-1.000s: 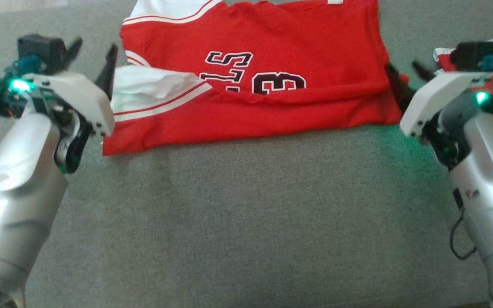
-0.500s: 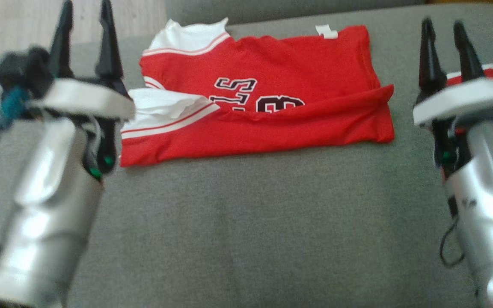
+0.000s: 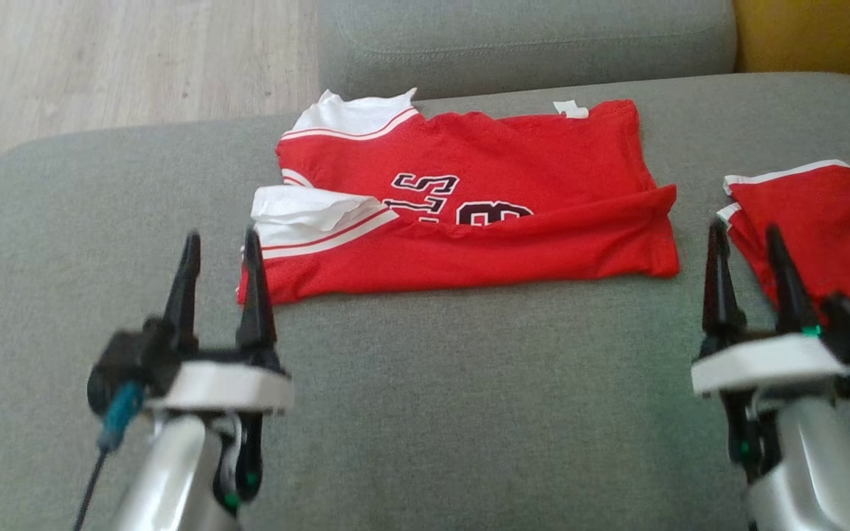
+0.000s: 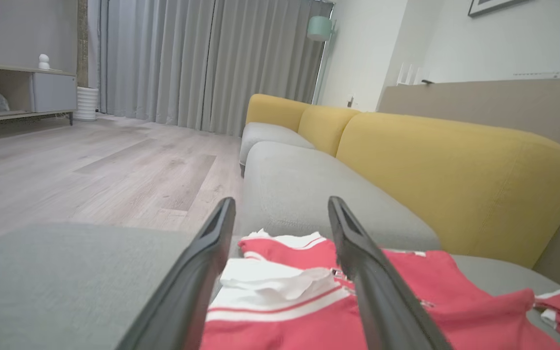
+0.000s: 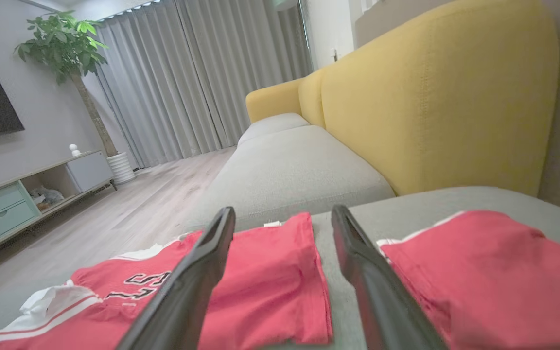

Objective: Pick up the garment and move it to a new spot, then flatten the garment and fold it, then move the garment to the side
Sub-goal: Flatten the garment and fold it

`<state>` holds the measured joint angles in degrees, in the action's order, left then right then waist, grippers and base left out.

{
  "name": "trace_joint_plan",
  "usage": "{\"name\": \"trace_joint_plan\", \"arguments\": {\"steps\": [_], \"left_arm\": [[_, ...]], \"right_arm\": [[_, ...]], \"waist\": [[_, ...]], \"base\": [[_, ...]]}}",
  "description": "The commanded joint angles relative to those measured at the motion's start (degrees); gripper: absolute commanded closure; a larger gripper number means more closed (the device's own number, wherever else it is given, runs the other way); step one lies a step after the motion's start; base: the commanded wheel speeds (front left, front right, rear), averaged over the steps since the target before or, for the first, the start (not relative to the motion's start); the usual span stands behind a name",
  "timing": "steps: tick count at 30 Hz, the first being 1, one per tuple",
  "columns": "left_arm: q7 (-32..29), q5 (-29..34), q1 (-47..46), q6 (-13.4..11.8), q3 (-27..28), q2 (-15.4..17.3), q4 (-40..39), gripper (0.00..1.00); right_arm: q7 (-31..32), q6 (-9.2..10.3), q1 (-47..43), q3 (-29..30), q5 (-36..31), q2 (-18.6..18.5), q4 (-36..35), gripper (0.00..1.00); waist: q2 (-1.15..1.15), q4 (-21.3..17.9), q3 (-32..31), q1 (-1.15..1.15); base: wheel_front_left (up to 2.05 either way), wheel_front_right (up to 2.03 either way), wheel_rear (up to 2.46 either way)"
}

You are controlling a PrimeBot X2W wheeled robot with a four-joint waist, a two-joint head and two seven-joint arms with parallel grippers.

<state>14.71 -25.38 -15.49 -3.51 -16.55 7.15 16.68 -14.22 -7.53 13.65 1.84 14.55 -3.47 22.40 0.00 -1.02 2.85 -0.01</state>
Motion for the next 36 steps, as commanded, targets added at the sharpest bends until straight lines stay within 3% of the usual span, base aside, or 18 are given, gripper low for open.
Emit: {"name": "trace_joint_plan", "arguments": {"steps": [1, 13, 17, 32, 36], "left_arm": [[0.3, 1.4, 0.2, 0.2, 3.3, 0.1, -1.8, 0.0], [0.3, 6.2, 5.2, 2.9, 8.5, -3.2, -2.5, 0.0], [-1.6, 9.0, 2.6, 1.0, 7.7, -2.2, 5.8, 0.0], [-8.3, 7.7, -11.4, -1.9, 10.7, 2.1, 26.1, 0.0], [-12.1, 7.1, -13.4, -1.2, 10.3, 2.5, 31.6, 0.0]], "right_arm": [[-0.8, 0.04, -1.1, -1.2, -1.1, 0.4, -4.1, 0.0], [-0.8, 0.04, -7.3, -2.1, 3.3, 0.6, -10.1, 0.0], [-0.8, 0.04, -5.9, -2.9, 4.0, 0.6, -11.1, 0.0], [-0.8, 0.04, -3.0, -7.3, 7.1, 0.6, -11.4, 0.0], [-0.8, 0.04, -2.4, -7.5, 7.5, 0.6, -11.9, 0.0]], "waist": [[0.0, -0.4, -0.3, 0.01], [0.0, -1.9, 1.4, 0.01], [0.0, -3.2, 3.0, 0.01], [0.0, -8.0, 9.7, 0.01], [0.0, -8.6, 10.5, 0.01]], "base": [[0.0, 0.0, 0.0], [0.0, 0.0, 0.0], [0.0, 0.0, 0.0], [0.0, 0.0, 0.0], [0.0, 0.0, 0.0]]}}
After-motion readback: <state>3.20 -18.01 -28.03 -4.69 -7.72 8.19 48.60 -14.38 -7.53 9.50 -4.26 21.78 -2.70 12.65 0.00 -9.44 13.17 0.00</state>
